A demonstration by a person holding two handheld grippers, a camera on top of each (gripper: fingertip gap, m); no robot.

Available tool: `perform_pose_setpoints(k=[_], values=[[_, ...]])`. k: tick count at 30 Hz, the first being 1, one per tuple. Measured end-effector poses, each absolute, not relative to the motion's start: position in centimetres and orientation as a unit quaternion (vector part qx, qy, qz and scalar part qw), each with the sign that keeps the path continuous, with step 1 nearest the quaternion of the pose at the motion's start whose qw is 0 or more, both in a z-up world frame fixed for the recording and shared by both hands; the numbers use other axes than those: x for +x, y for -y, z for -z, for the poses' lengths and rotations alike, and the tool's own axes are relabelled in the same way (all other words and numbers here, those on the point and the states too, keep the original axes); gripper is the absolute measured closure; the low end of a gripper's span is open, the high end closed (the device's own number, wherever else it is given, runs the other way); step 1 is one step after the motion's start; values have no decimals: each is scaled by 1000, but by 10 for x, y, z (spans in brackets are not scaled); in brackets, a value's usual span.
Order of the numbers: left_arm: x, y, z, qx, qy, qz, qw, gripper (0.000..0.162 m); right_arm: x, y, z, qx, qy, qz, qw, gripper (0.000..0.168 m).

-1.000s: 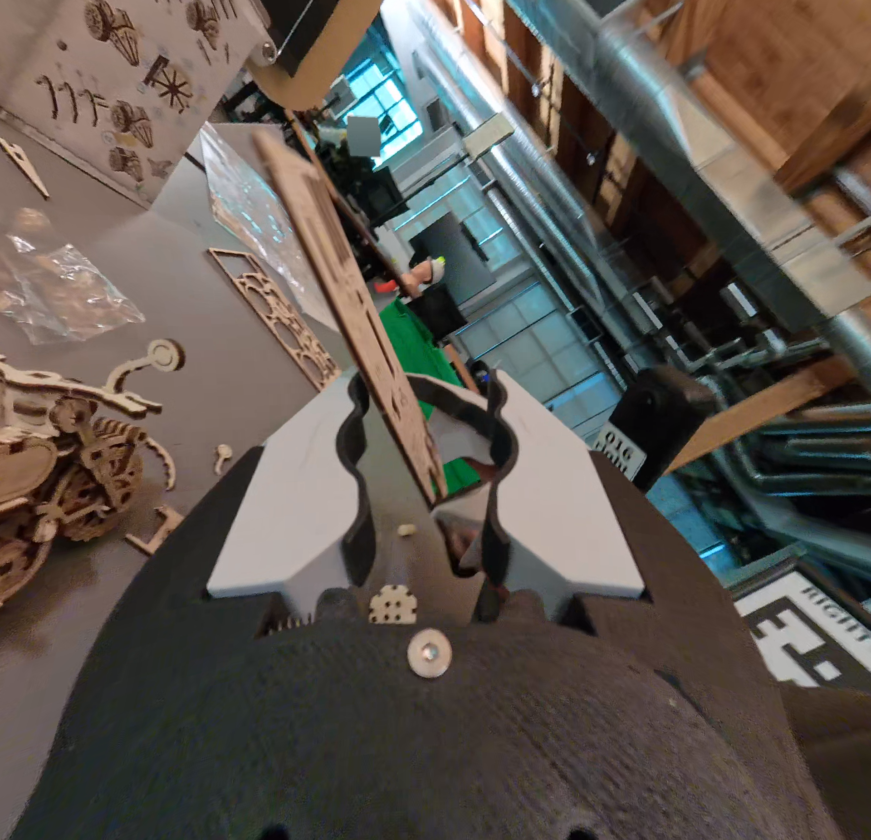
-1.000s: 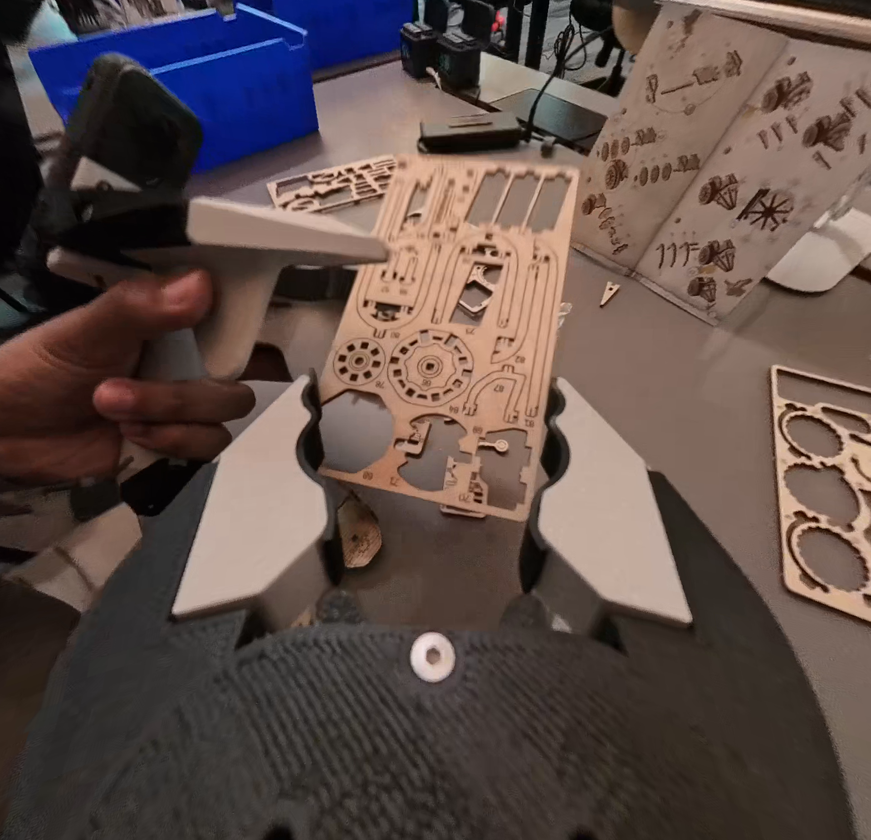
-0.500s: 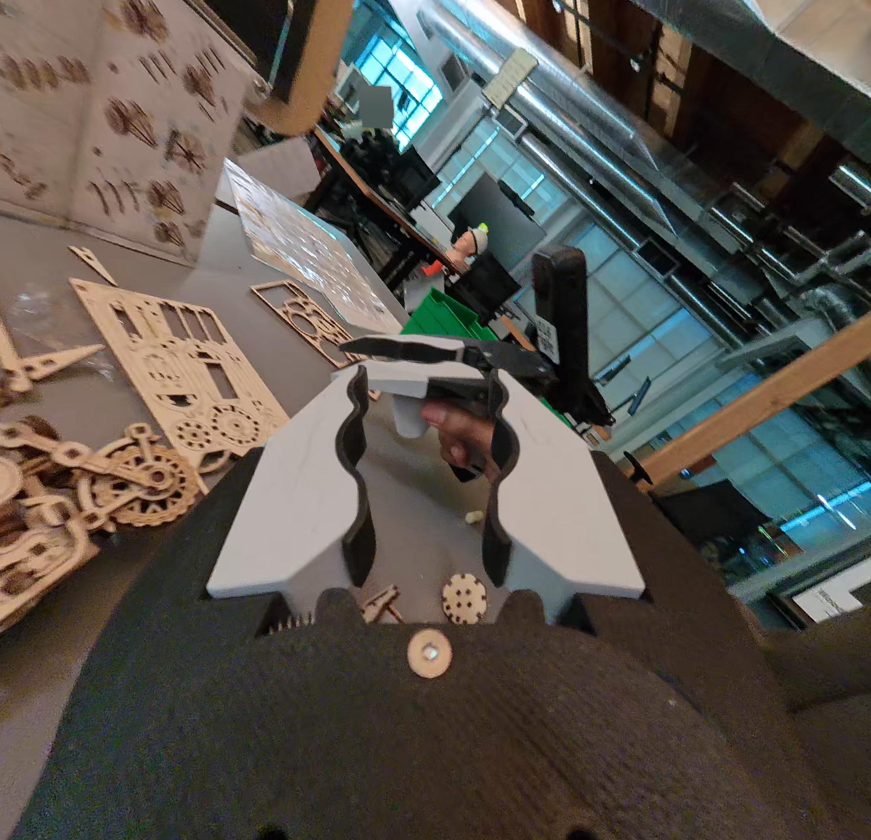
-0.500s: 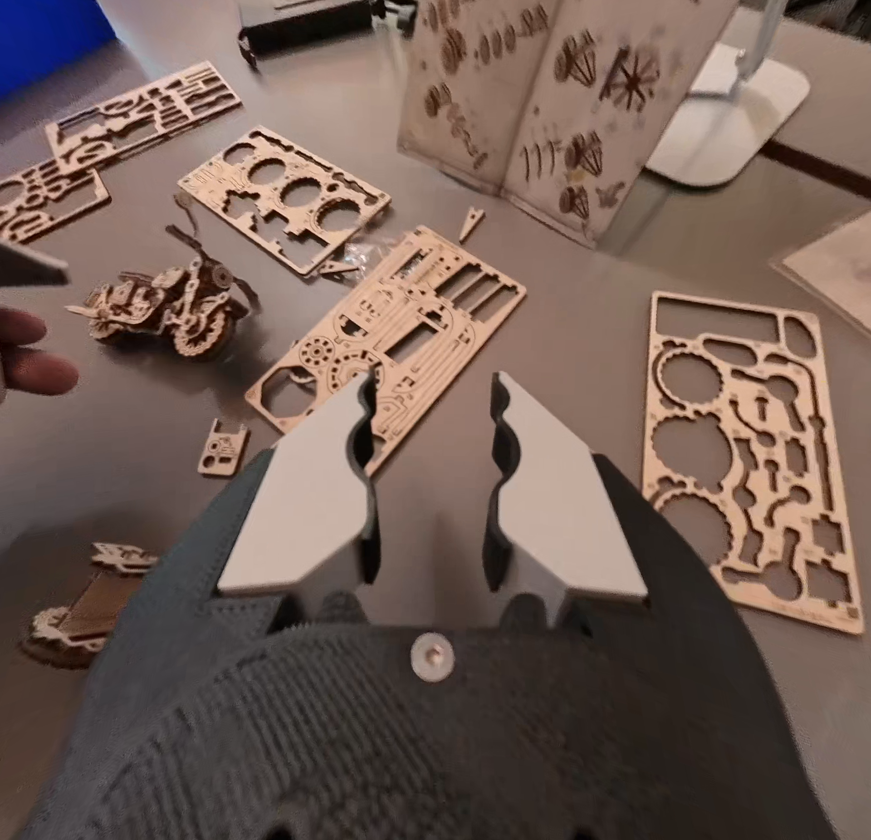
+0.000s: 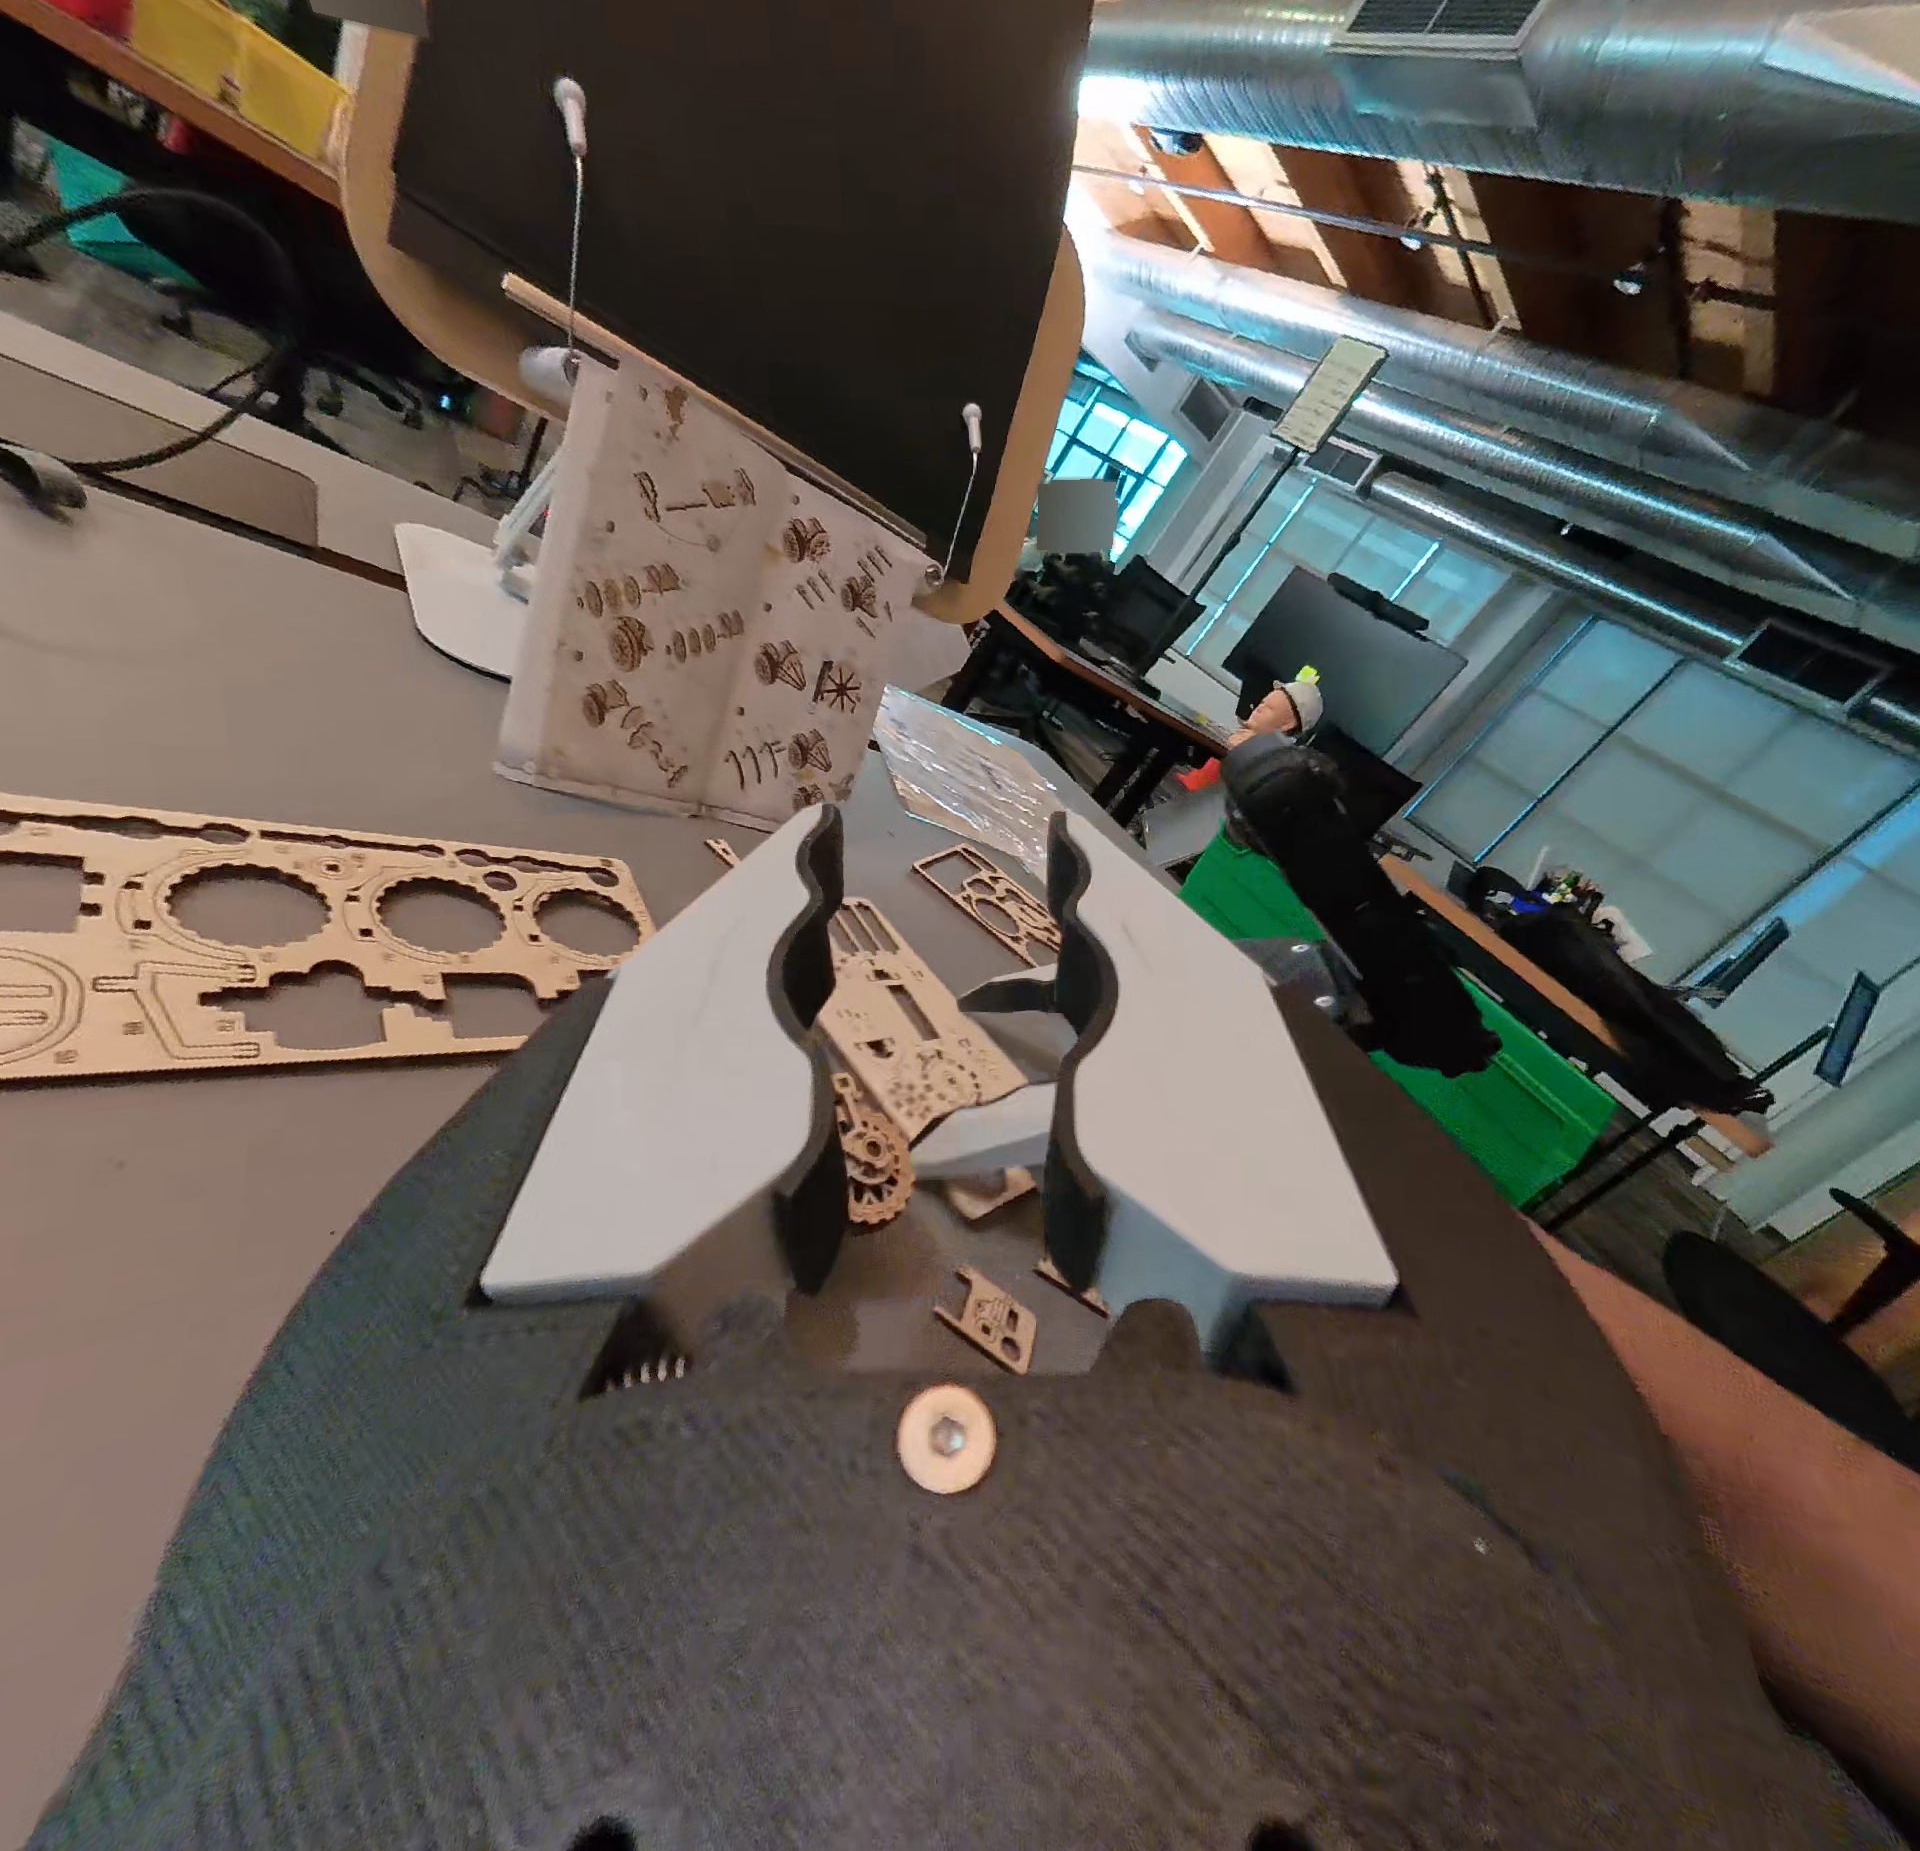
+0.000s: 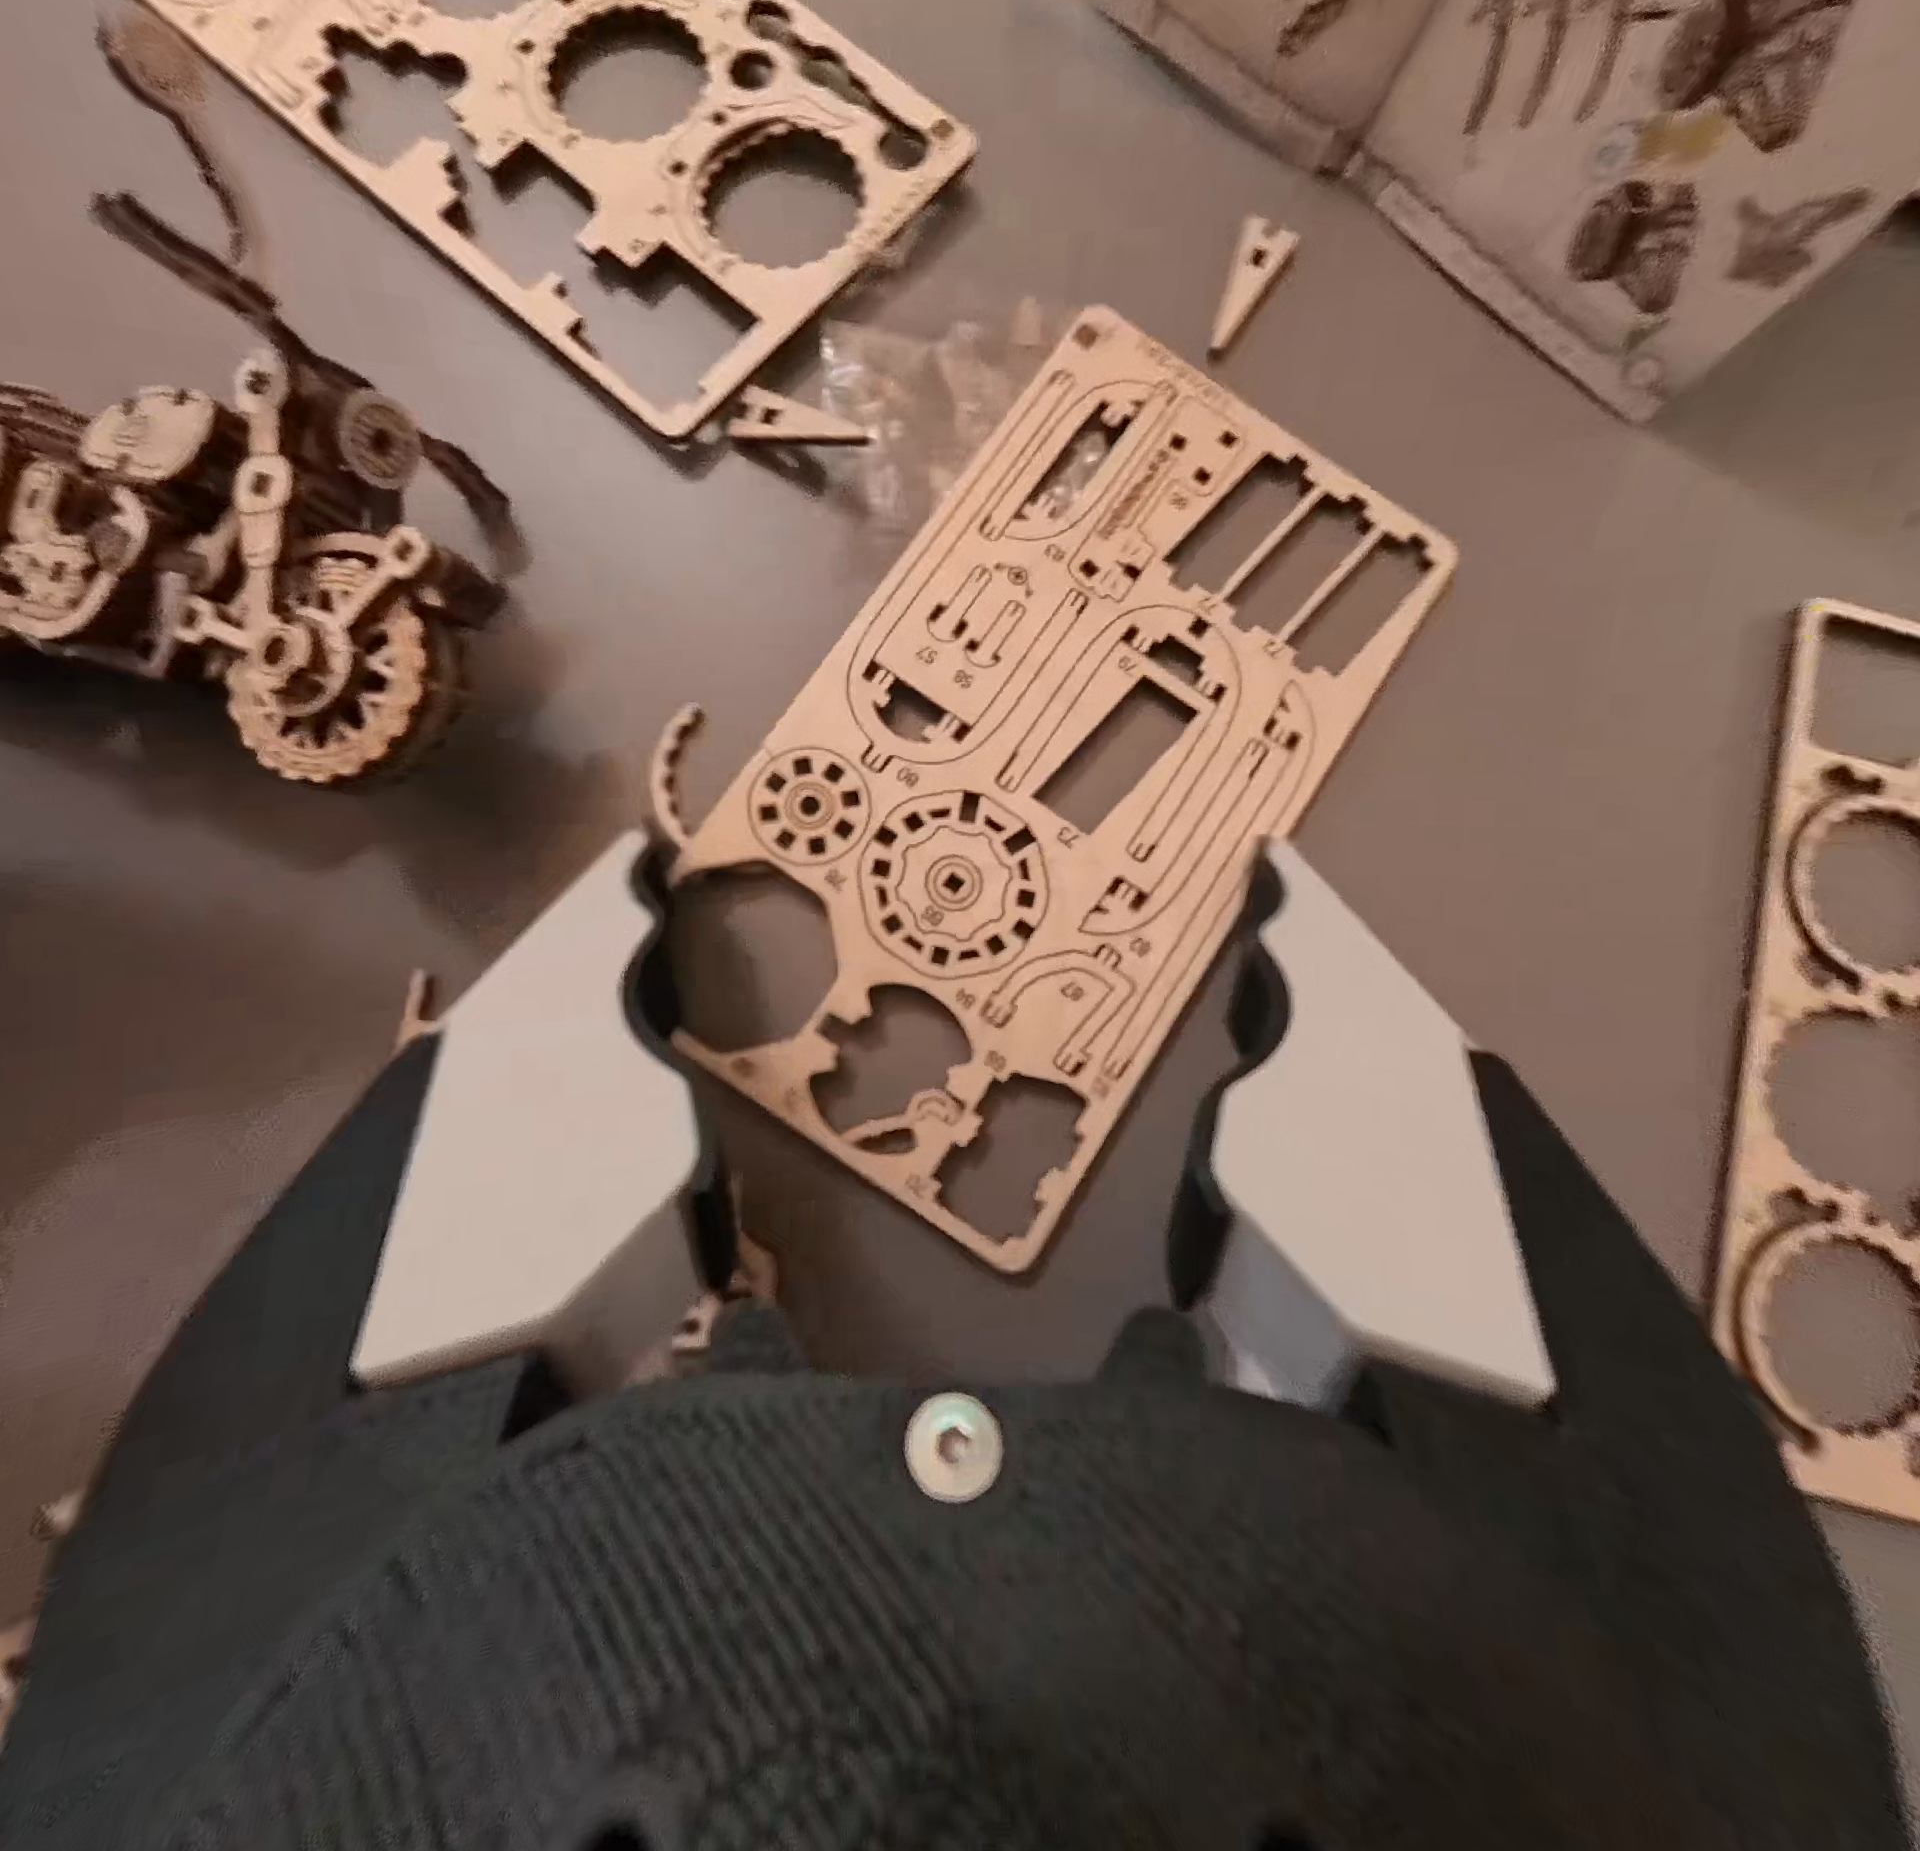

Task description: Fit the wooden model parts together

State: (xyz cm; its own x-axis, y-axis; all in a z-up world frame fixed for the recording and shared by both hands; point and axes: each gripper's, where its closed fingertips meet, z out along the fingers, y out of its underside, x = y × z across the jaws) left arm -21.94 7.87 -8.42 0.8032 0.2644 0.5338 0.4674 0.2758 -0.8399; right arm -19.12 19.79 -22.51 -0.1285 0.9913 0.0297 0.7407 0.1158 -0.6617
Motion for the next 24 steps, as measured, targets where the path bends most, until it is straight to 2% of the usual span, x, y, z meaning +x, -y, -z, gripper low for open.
perform_pose_setpoints(k=[1, 3, 5, 7, 8, 12, 15, 19, 24], values=[[-221, -77, 85, -597, 307, 67, 738, 126, -189, -203, 222, -614, 703, -265, 242, 74], [-223, -75, 86, -591, 308, 68, 742, 126, -187, -214, 213, -623, 684, -297, 236, 116], [-225, -75, 88, -587, 313, 75, 743, 127, -183, -234, 215, -642, 669, -291, 235, 113], [-225, -75, 90, -585, 316, 82, 742, 127, -179, -255, 217, -649, 664, -275, 252, 122], [-226, -75, 91, -585, 317, 83, 742, 127, -178, -263, 219, -654, 660, -270, 254, 110], [-226, -75, 90, -584, 316, 74, 744, 128, -182, -275, 217, -661, 652, -276, 250, 110], [-226, -75, 90, -584, 312, 66, 746, 129, -199, -265, 195, -628, 663, -301, 274, 109], [-227, -76, 93, -586, 313, 64, 745, 130, -237, -249, 170, -582, 688, -310, 304, 123], [-227, -76, 98, -591, 312, 65, 741, 131, -296, -240, 192, -606, 683, -318, 253, 129]])
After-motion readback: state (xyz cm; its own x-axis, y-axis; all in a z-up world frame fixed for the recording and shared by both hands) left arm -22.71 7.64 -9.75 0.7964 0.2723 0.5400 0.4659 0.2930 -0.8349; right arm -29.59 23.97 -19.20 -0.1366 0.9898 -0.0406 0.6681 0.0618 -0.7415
